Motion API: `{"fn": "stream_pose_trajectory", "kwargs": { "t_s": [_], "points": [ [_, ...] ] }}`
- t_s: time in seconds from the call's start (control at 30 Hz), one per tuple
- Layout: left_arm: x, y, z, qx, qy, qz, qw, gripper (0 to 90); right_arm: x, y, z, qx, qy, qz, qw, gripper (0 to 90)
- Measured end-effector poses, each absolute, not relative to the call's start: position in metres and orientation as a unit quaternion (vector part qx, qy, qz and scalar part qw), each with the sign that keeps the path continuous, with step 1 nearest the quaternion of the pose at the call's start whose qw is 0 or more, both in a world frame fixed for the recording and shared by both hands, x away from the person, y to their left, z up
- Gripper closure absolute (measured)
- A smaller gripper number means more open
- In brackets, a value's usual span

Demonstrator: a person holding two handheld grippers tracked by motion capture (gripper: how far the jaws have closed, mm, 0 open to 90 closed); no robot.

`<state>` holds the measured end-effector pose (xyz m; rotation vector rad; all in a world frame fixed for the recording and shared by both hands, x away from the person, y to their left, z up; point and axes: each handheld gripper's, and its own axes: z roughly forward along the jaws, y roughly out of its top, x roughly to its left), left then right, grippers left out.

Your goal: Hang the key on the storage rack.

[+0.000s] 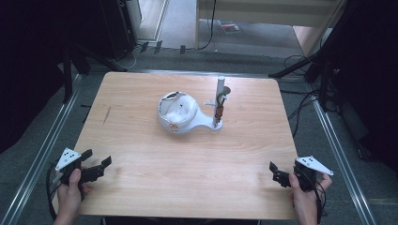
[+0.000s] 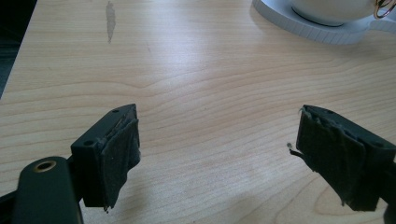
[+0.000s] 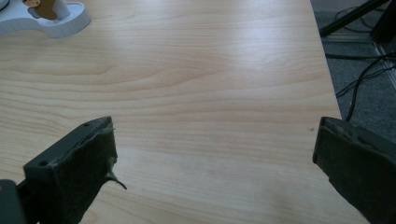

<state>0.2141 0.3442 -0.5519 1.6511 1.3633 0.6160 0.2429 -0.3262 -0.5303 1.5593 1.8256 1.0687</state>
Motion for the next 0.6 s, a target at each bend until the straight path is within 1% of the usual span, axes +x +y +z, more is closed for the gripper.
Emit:
{"fn": "stream_pose_trajectory", "kwargs": {
  "t_s": [0.6],
  "points": [
    [0.214, 0.344, -0.552, 0.665, 0.550, 0.249, 0.440, 14.2, 0.216, -0.363, -0.544, 0.601, 0.647, 0.396, 0.252, 0.1]
  ]
}}
